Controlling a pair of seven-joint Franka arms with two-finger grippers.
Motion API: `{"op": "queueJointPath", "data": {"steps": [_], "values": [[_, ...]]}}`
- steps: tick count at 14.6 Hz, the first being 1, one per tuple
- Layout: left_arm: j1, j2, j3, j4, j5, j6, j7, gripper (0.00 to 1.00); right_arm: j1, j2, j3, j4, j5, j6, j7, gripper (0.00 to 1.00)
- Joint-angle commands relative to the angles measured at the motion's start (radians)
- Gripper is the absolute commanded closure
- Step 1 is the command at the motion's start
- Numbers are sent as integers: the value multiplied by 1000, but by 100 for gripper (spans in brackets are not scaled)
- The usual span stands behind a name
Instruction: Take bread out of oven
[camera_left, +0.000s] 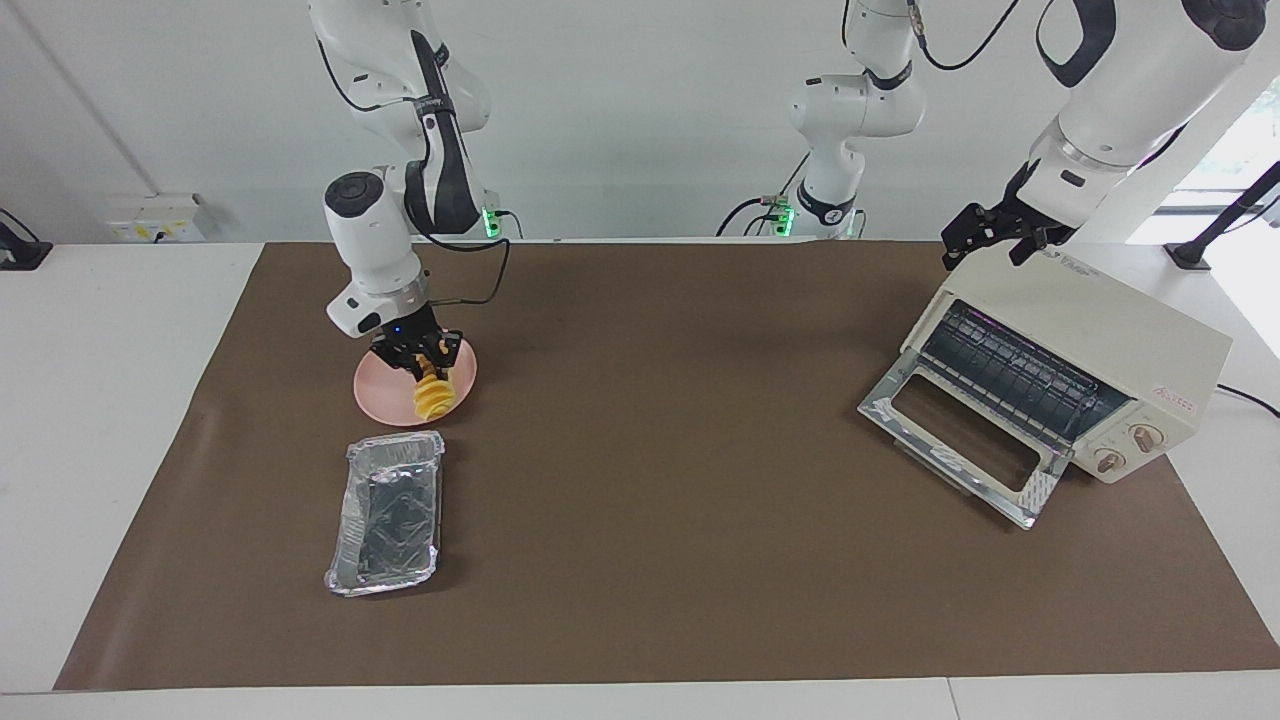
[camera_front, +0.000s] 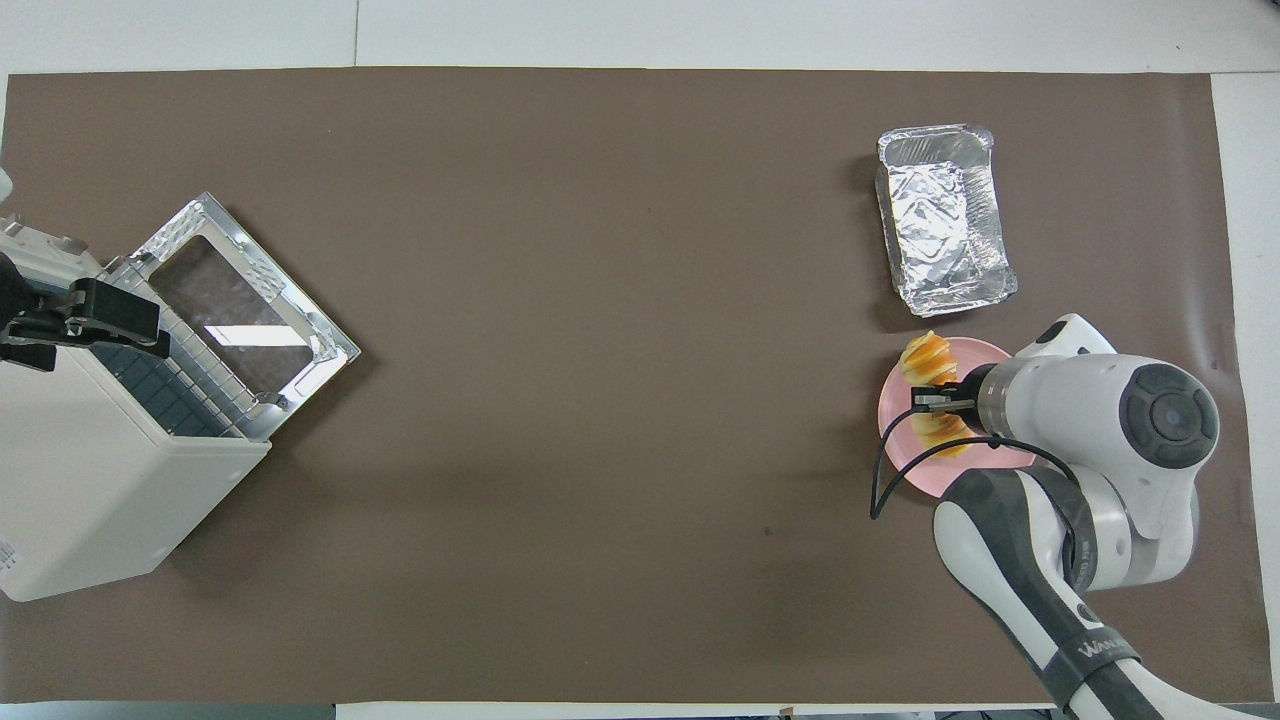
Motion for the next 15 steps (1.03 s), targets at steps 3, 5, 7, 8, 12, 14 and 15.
{"op": "queueJointPath", "data": {"steps": [3, 5, 7, 8, 12, 14, 15], "values": [[14, -25, -7, -24, -10, 10, 4, 0, -7, -31, 5, -9, 24, -28, 0, 0], [14, -25, -7, -24, -10, 10, 4, 0, -7, -36, 4, 36, 24, -99, -2, 0], [14, -25, -7, -24, -10, 10, 4, 0, -11, -34, 4, 137, 24, -228, -5, 0], [14, -25, -7, -24, -10, 10, 4, 0, -14, -25, 3, 192, 24, -290, -29, 0], [14, -23, -7, -24, -10, 10, 4, 0, -99, -13, 0, 391, 24, -497, -206, 0], [14, -25, -7, -24, -10, 10, 4, 0, -140, -10, 0, 514, 24, -631, -230, 0], [14, -25, -7, -24, -10, 10, 4, 0, -143, -7, -2, 584, 23, -720, -230, 0]]}}
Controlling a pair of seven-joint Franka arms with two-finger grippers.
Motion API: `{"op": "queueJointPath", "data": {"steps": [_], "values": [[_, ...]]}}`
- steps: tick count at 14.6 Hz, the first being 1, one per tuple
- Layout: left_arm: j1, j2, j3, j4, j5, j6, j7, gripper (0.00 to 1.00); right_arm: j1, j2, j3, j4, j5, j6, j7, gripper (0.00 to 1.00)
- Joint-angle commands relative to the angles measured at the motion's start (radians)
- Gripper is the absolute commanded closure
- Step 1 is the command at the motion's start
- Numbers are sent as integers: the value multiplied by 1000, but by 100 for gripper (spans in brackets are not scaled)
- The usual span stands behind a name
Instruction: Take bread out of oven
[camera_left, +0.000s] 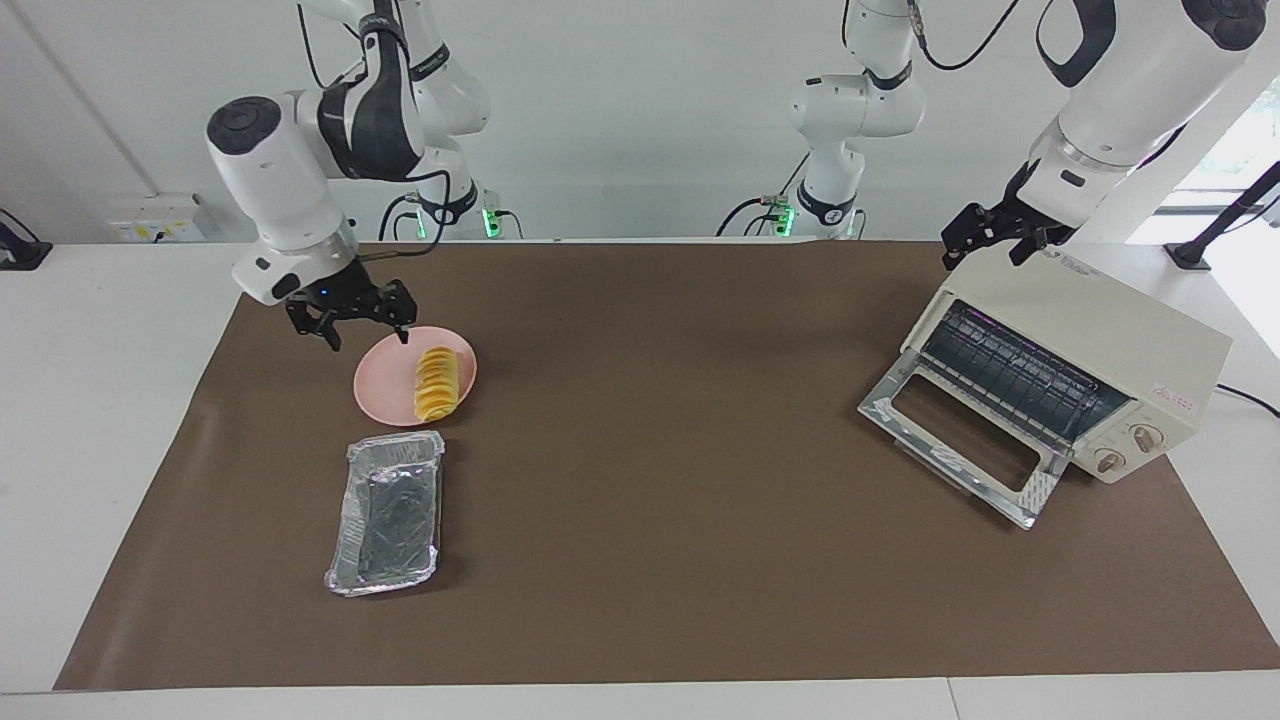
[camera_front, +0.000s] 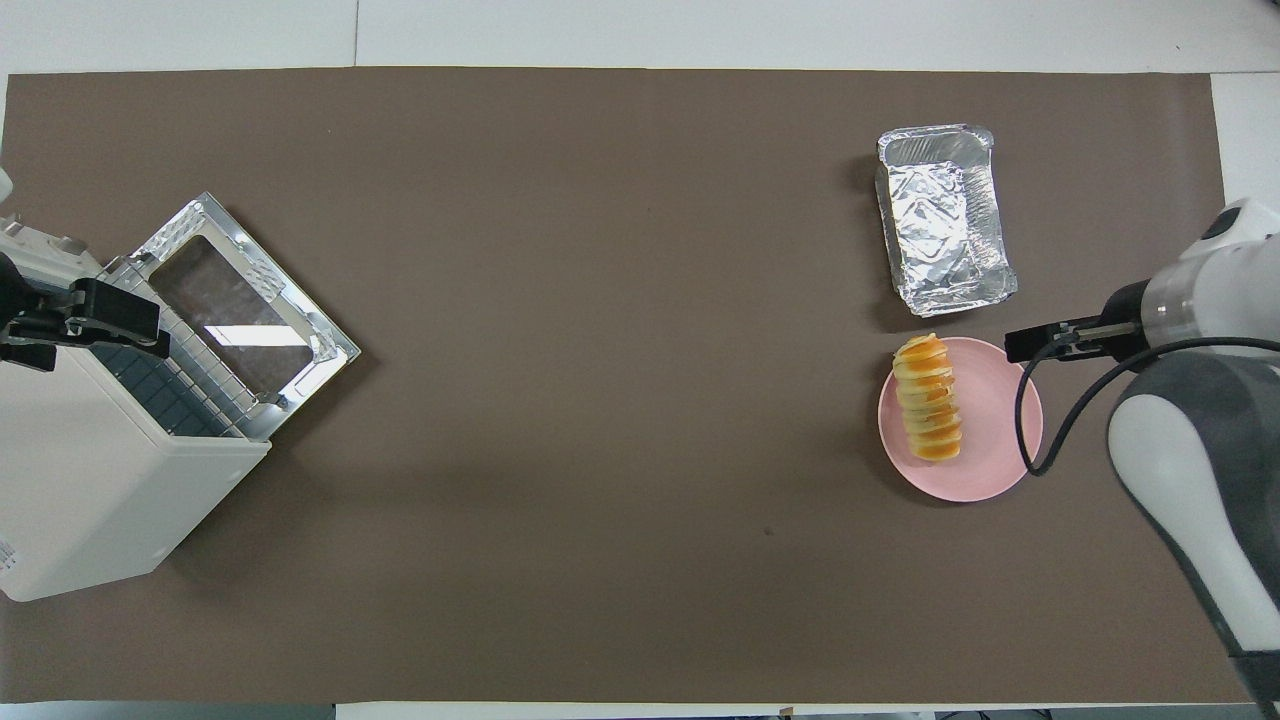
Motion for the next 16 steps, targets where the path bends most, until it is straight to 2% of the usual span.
{"op": "queueJointPath", "data": {"steps": [1, 4, 5, 9, 14, 16], "values": [[14, -25, -7, -24, -10, 10, 4, 0, -24, 22, 8, 194, 23, -225, -29, 0], [14, -25, -7, -24, -10, 10, 4, 0, -64, 28, 12, 378, 9, -493, -57, 0], [14, -25, -7, -24, -10, 10, 4, 0, -67, 38, 11, 417, 7, -535, -95, 0], [14, -25, -7, -24, -10, 10, 4, 0, -93, 35, -4, 445, 4, -567, -169, 0], [14, -25, -7, -24, -10, 10, 4, 0, -75, 59, -5, 546, -46, -633, -154, 0], [14, -25, -7, -24, -10, 10, 4, 0, -57, 61, -38, 575, -45, -638, -146, 0]]}}
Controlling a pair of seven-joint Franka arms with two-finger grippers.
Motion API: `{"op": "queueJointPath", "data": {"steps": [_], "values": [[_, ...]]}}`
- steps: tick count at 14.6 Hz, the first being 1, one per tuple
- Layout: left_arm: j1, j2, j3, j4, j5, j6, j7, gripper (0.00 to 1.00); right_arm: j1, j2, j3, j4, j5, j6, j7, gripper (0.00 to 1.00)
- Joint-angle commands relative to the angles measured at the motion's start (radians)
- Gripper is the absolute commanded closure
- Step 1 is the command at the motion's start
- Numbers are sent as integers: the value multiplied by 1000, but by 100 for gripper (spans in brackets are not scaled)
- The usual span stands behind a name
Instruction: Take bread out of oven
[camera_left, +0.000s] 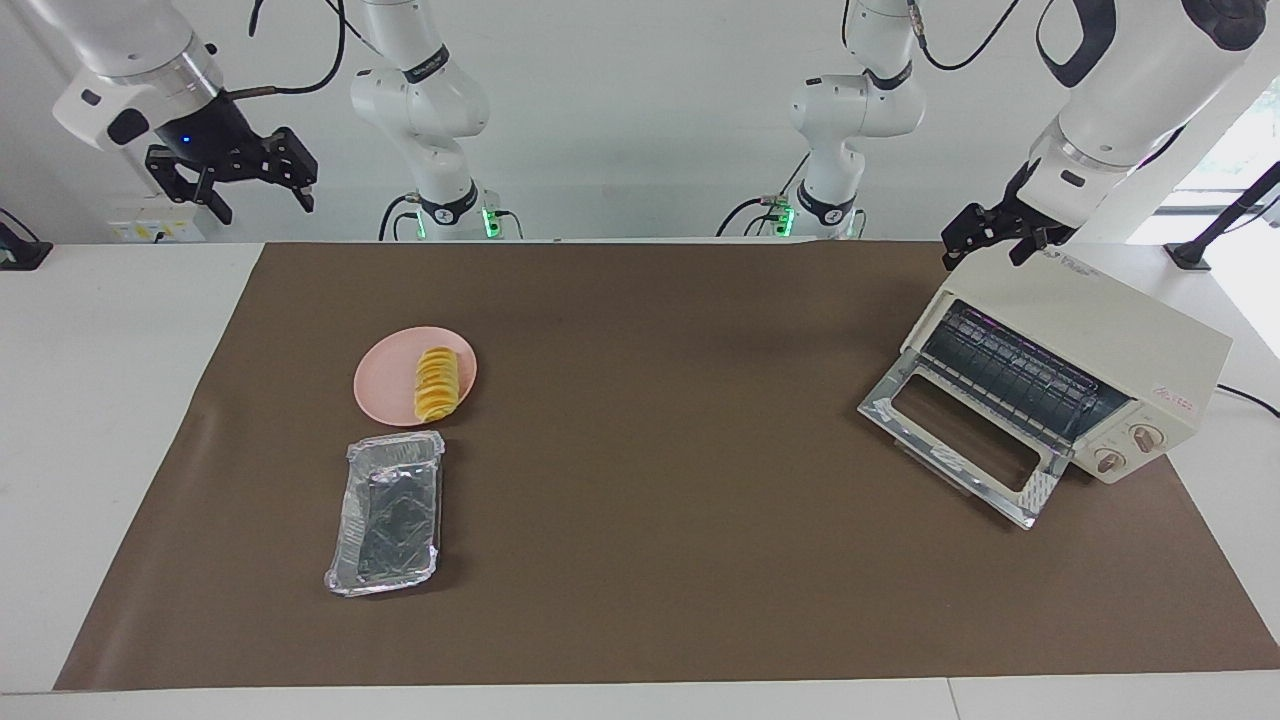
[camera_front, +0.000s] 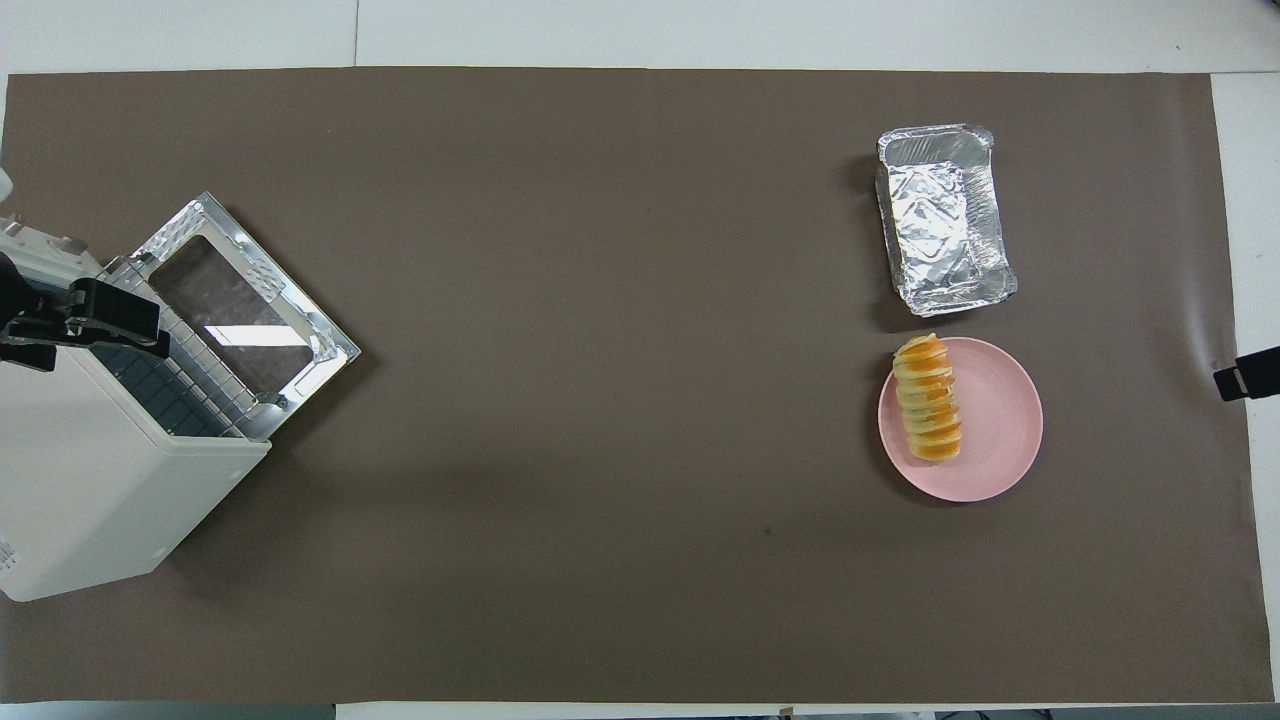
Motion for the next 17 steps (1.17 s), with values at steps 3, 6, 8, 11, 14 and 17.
{"op": "queueJointPath", "data": {"steps": [3, 6, 8, 11, 14, 17], "values": [[14, -25, -7, -24, -10, 10, 4, 0, 84, 26, -102, 79, -11, -55, 27, 0], [14, -25, -7, -24, -10, 10, 4, 0, 78, 25, -93, 77, -14, -48, 57, 0], [14, -25, -7, -24, -10, 10, 4, 0, 79, 25, -93, 77, -20, -42, 63, 0], [14, -25, -7, -24, -10, 10, 4, 0, 78, 26, -92, 74, -44, 10, 83, 0], [14, -25, -7, -24, -10, 10, 4, 0, 81, 23, -92, 68, -43, 13, 87, 0], [14, -25, -7, -24, -10, 10, 4, 0, 79, 20, -92, 67, -37, 11, 92, 0]]}}
